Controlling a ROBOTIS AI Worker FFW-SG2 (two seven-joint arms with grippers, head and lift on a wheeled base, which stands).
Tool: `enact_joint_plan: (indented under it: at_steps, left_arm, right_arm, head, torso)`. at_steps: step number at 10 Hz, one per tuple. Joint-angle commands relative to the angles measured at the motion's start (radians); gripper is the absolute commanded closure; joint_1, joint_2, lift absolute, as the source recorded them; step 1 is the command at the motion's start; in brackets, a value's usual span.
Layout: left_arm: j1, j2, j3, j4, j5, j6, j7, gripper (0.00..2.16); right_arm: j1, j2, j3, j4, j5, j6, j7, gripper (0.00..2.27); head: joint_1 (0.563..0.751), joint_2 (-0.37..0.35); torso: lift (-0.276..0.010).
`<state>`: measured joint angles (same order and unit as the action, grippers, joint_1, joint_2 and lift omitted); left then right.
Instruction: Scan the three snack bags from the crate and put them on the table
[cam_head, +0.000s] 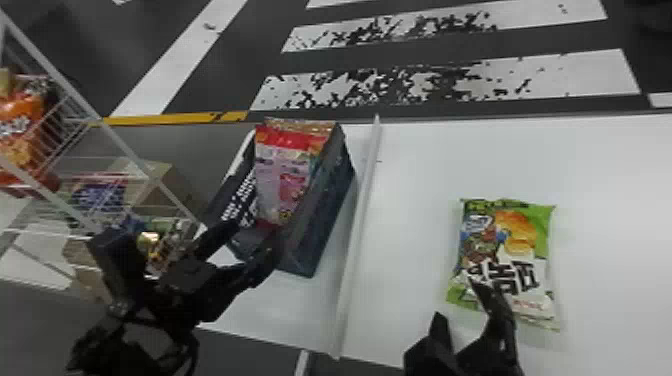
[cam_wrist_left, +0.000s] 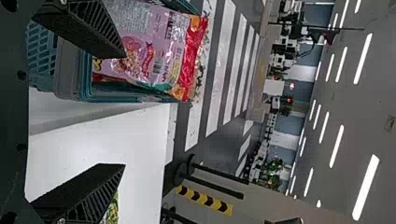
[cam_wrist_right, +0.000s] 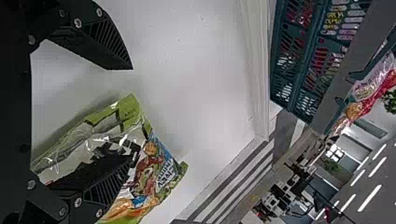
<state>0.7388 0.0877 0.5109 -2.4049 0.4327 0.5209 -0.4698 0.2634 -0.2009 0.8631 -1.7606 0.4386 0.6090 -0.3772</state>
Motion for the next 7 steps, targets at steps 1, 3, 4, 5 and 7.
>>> enact_joint_plan:
  at_steps: [1, 3, 4, 5, 7]
  left_arm:
    - [-0.004, 0.003, 0.0, 0.003, 0.006, 0.0, -0.003, 0.03]
    - [-0.006, 0.004, 0.0, 0.003, 0.009, 0.0, -0.015, 0.03]
    - [-0.006, 0.004, 0.0, 0.006, 0.009, 0.0, -0.018, 0.03]
    - [-0.006, 0.004, 0.0, 0.01, 0.011, 0.0, -0.023, 0.03]
    - [-0.009, 0.003, -0.002, 0.016, 0.015, 0.0, -0.033, 0.03]
  right_arm:
    - [-0.015, 0.011, -0.001, 0.021, 0.006, 0.019, 0.0, 0.23]
    - [-0.033, 0.024, -0.007, 0.041, 0.009, 0.035, -0.002, 0.23]
    - [-0.036, 0.028, -0.009, 0.041, 0.009, 0.044, -0.009, 0.23]
    - [-0.042, 0.029, -0.012, 0.046, 0.011, 0.047, -0.009, 0.23]
    - [-0.055, 0.032, -0.019, 0.061, 0.009, 0.071, -0.009, 0.24]
  head:
    - [0.695, 0.35]
    - [0.695, 0.35]
    - [0.695, 0.35]
    - [0.695, 0.35]
    - [0.695, 0.35]
  torso:
    - [-0.094]
    - [-0.094]
    - [-0.094]
    - [-0.094]
    - [-0.094]
